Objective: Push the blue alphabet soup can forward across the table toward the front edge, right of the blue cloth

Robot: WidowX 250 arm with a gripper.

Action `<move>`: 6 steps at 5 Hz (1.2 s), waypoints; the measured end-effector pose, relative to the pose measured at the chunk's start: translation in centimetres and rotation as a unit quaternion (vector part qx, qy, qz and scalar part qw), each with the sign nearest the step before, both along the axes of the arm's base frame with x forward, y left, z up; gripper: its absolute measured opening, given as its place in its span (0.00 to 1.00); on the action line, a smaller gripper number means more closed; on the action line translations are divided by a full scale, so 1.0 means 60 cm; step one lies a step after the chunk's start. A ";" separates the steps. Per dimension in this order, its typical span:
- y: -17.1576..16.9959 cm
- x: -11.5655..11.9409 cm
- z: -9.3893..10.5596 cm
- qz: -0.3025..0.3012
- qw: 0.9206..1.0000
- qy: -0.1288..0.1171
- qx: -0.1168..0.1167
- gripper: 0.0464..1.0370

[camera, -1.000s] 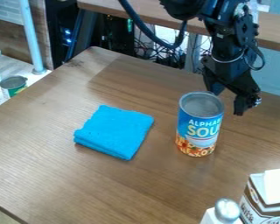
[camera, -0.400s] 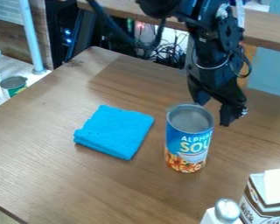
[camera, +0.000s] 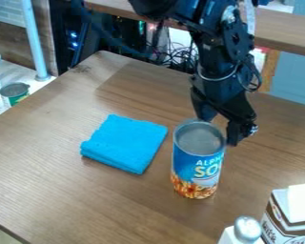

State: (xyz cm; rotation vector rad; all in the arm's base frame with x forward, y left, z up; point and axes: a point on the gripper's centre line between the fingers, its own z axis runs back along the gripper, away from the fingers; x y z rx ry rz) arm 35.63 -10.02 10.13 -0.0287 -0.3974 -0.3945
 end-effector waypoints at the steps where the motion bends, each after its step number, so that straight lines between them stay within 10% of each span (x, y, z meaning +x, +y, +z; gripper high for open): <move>1: 0.009 -0.026 0.005 0.001 1.000 0.007 0.016 0.96; 4: 0.035 -0.087 0.012 -0.015 0.995 0.100 0.017 0.96; 6: 0.052 -0.094 0.045 -0.003 0.996 0.093 0.015 0.96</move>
